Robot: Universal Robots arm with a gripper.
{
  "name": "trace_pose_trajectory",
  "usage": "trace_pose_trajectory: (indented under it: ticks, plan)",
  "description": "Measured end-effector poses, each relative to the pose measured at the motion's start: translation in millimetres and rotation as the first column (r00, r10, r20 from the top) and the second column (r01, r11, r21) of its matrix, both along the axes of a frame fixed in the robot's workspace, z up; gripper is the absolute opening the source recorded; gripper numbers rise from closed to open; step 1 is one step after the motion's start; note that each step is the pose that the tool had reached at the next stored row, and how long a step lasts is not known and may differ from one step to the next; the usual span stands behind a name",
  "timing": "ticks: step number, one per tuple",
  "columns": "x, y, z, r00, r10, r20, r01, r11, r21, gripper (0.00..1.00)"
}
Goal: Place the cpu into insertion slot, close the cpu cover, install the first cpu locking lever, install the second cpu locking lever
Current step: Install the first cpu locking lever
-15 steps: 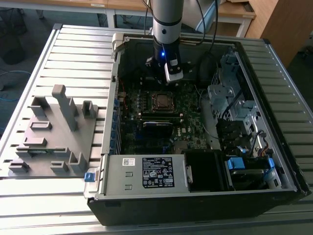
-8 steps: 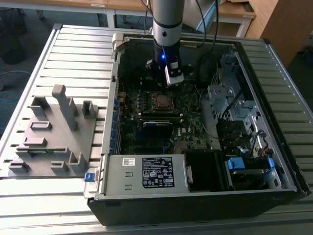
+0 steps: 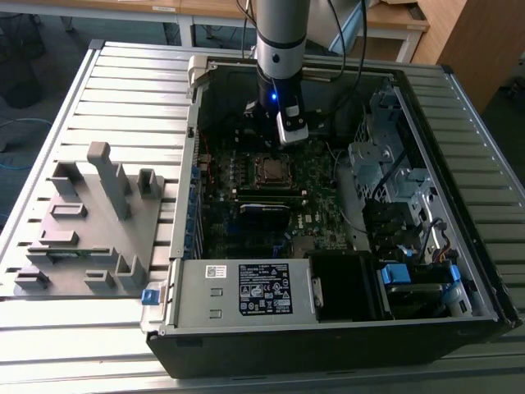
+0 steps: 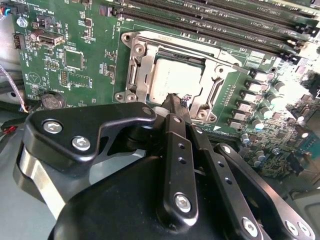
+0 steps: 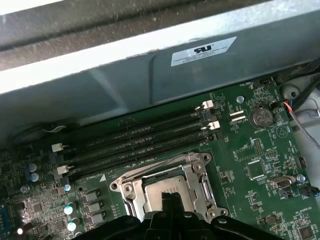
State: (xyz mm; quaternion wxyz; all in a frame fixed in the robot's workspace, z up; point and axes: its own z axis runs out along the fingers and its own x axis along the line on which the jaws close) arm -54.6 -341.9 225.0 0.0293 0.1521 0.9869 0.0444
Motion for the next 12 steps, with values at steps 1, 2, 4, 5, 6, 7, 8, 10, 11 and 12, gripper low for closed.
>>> trace_pose_trajectory:
  ticks: [1,2,4,5,6,7,8,10,11,12]
  plan:
    - [0.0,0.0,0.2,1.0000,0.000,0.0000,0.000,1.0000,-0.0003,0.10]
    - [0.0,0.0,0.8,1.0000,0.000,-0.0001,0.000,1.0000,-0.0004,0.10]
    - [0.0,0.0,2.3,1.0000,0.000,0.0000,0.000,1.0000,-0.0002,0.10]
    - [0.0,0.0,3.7,1.0000,0.000,0.0001,0.000,1.0000,-0.0001,0.10]
    - [0.0,0.0,5.2,1.0000,0.000,0.0001,0.000,1.0000,-0.0002,0.10]
    - [0.1,0.1,6.9,1.0000,0.000,0.0001,0.000,1.0000,-0.0001,0.10]
    - [0.1,0.0,8.5,1.0000,0.000,0.0001,0.000,1.0000,-0.0001,0.10]
    - [0.2,0.0,11.6,1.0000,0.000,0.0001,0.000,1.0000,-0.0002,0.10]
    - [0.3,0.0,13.1,1.0000,0.000,0.0000,0.000,1.0000,-0.0002,0.10]
    - [0.4,0.0,13.7,1.0000,0.000,0.0000,0.000,1.0000,-0.0002,0.10]
